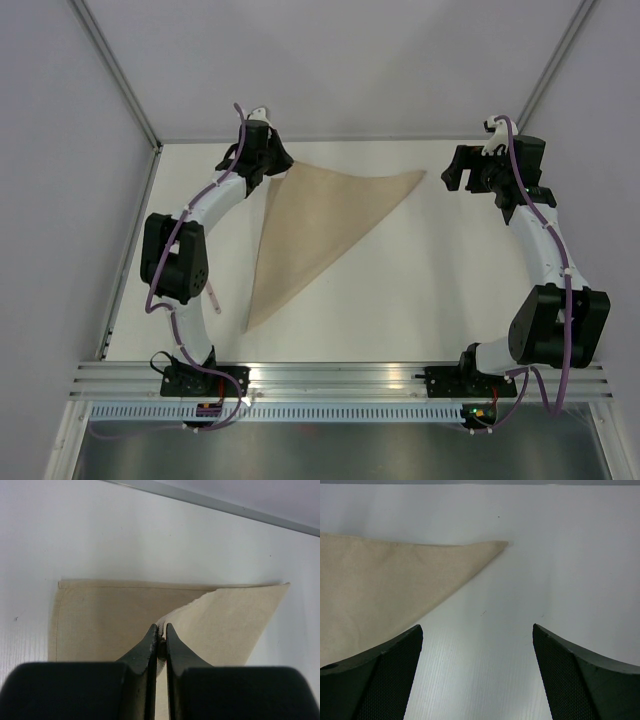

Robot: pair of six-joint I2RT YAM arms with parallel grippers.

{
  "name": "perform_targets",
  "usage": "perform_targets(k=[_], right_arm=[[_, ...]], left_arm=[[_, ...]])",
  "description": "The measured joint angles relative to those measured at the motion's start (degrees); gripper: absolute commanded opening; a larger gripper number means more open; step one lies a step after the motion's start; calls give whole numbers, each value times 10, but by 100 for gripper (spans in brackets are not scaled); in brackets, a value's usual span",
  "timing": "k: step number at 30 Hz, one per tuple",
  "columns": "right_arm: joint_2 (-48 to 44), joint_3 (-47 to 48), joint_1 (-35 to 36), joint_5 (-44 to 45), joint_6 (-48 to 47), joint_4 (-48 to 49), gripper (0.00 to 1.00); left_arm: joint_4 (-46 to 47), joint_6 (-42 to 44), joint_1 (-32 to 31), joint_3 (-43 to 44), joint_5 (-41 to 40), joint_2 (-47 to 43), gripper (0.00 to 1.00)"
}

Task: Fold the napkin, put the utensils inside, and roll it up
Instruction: Fold the napkin

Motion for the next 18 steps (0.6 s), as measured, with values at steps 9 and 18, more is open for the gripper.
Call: perform_targets(k=[9, 18], right_arm=[[5, 0, 0, -1, 0, -3, 95], [6, 0, 0, -2, 0, -7, 95]], left_arm=[[0, 0, 4, 0, 0, 7, 2], [-2, 0, 5, 0, -4, 37, 4]])
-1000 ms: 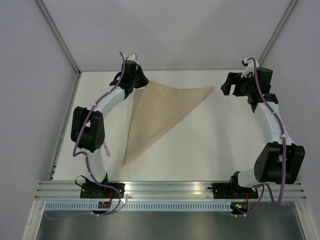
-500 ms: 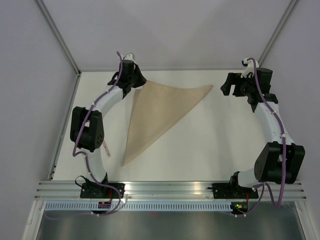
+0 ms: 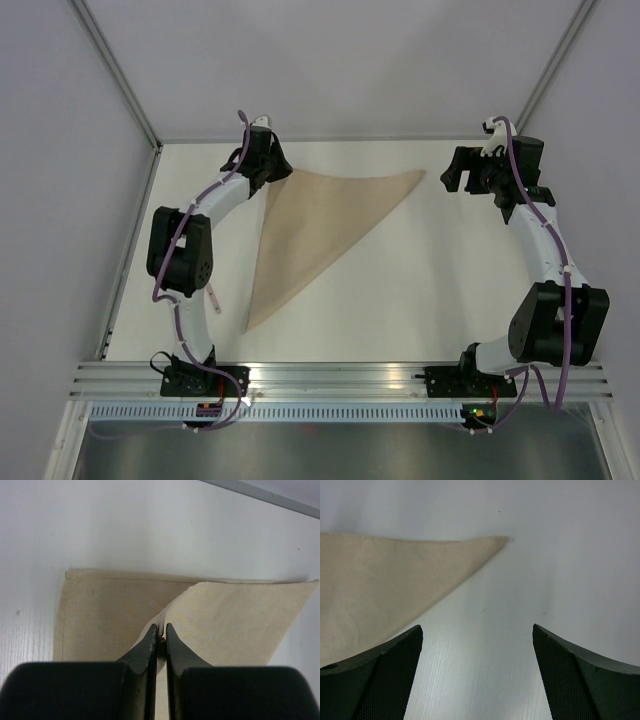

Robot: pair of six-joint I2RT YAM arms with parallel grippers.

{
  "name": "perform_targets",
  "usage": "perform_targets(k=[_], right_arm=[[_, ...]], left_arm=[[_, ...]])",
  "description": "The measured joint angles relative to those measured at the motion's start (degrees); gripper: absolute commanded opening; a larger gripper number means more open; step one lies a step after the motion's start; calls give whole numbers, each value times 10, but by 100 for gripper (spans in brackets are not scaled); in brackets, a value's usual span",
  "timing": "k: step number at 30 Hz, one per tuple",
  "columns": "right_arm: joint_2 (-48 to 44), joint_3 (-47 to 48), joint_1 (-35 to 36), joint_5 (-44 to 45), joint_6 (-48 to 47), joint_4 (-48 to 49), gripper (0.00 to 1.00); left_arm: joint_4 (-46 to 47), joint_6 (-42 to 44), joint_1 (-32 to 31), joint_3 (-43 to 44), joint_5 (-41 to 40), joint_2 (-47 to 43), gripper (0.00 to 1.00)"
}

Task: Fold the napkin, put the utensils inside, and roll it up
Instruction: Fold the napkin

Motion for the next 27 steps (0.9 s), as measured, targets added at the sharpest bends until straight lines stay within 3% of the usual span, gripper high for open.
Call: perform_targets(k=[11, 15, 16, 19, 24, 27], right_arm=[[1, 0, 0, -2, 0, -1, 95], [1, 0, 0, -2, 0, -2, 96], [1, 0, 0, -2, 0, -2, 96], [1, 0, 0, -4, 0, -4, 96], [1, 0, 0, -13, 0, -4, 96], [2, 0, 0, -21, 0, -4, 97]], left_arm=[[-2, 0, 0, 0, -21, 25, 12], [-2, 2, 1, 0, -30, 31, 32], [-2, 2, 1, 0, -32, 32, 42], [0, 4, 2, 0, -38, 32, 53], [5, 7, 8, 0, -43, 32, 67], [8, 8, 12, 0, -43, 31, 68]])
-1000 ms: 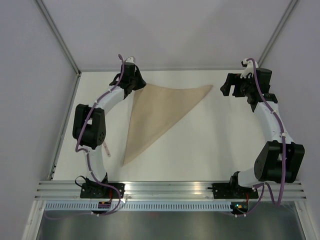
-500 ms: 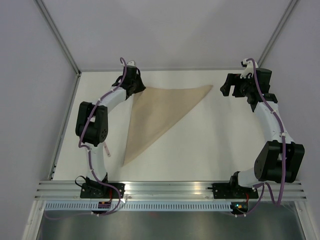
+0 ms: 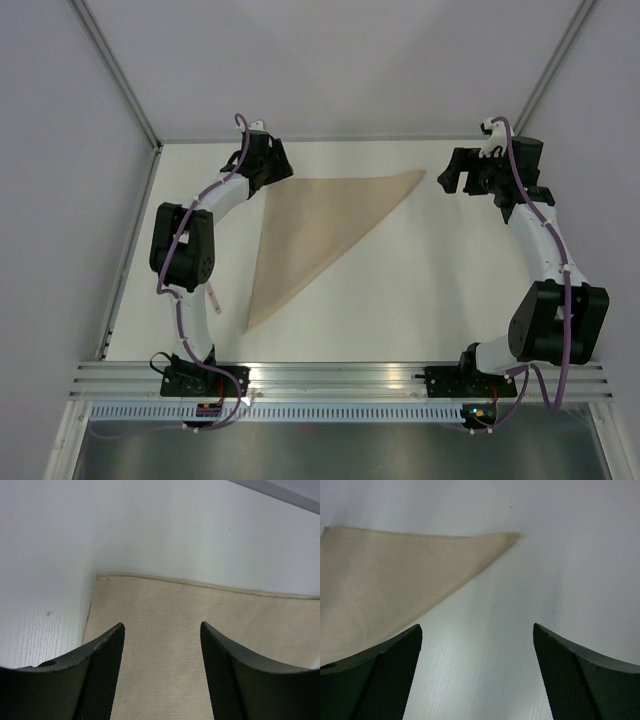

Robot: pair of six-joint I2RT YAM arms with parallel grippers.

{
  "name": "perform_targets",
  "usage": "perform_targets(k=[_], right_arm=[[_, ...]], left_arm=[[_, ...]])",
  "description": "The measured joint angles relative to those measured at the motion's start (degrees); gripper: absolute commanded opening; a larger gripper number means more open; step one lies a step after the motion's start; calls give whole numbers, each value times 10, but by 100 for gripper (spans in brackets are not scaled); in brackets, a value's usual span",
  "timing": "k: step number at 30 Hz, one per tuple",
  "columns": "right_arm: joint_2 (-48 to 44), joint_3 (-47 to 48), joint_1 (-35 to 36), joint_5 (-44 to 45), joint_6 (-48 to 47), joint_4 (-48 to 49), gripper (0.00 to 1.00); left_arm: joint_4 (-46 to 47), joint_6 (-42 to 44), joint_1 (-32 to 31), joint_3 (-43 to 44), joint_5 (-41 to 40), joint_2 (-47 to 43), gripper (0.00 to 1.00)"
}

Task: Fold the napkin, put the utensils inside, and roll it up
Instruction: Fold the napkin, then grab a utensil with the left arm

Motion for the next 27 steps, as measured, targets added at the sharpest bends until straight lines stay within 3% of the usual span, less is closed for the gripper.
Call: perform_targets(k=[3, 8, 13, 16, 19, 27], right_arm=[[9, 1, 4, -16, 0, 0, 96], [57, 20, 50, -23, -23, -22, 94], [86, 23, 132, -31, -49, -50, 92], [90, 25, 139, -42, -57, -61, 92], [90, 26, 132, -42, -71, -67, 92], [89, 12, 128, -44, -105, -71, 90]], left_arm=[[6, 0, 3, -15, 2, -12, 67], [9, -24, 2, -141, -6, -116, 59], [-33, -106, 2, -308, -96, -281, 57], [-86, -167, 2, -395, -157, -377, 59], [-151, -215, 3, -431, -212, -430, 66], [-277, -304, 3, -500, -292, -505, 65]])
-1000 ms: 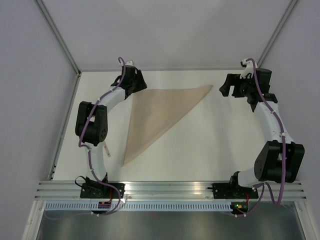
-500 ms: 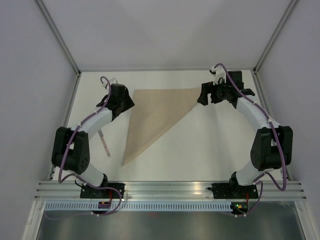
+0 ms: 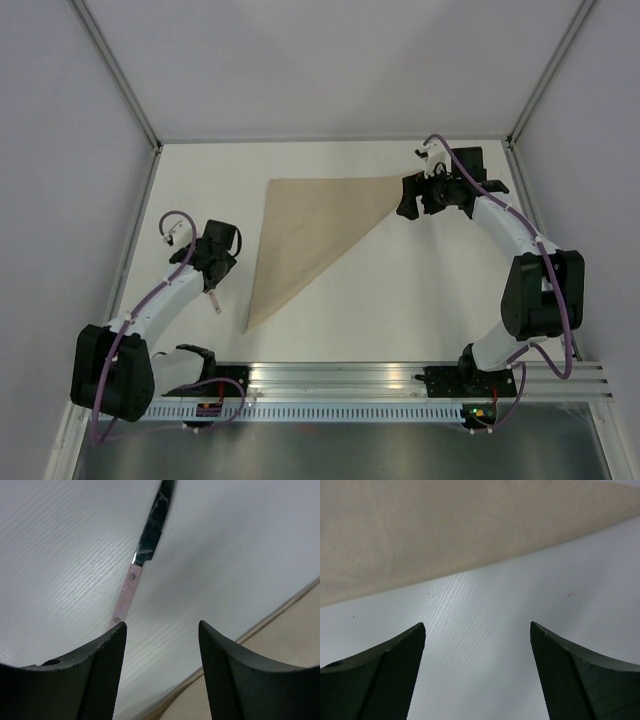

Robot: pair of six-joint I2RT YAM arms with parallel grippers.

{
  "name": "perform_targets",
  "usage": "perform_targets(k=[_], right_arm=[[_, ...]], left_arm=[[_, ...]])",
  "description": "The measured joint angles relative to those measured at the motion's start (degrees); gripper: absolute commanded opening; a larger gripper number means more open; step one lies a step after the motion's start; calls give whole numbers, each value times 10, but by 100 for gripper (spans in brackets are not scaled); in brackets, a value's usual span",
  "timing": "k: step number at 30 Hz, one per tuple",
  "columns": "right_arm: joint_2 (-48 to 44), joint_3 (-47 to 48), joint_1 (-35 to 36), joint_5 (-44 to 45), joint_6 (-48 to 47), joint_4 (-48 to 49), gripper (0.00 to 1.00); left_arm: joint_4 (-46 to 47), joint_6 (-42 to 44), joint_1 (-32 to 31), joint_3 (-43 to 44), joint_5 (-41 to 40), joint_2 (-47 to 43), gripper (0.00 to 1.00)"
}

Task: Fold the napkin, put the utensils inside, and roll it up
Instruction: Grab a utensil with the left arm

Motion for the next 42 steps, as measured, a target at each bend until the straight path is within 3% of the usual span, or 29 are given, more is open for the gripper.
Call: perform_targets(k=[8, 20, 42], right_arm=[[0, -22, -23, -20, -11, -1, 89], [0, -41, -68, -39, -15, -1, 86], [-5, -49, -93, -53, -24, -10, 86]], left_arm=[[-11, 7, 54, -5, 2, 31, 65], [54, 129, 121, -2, 106, 113, 44], [47, 181, 152, 36, 134, 152, 50]])
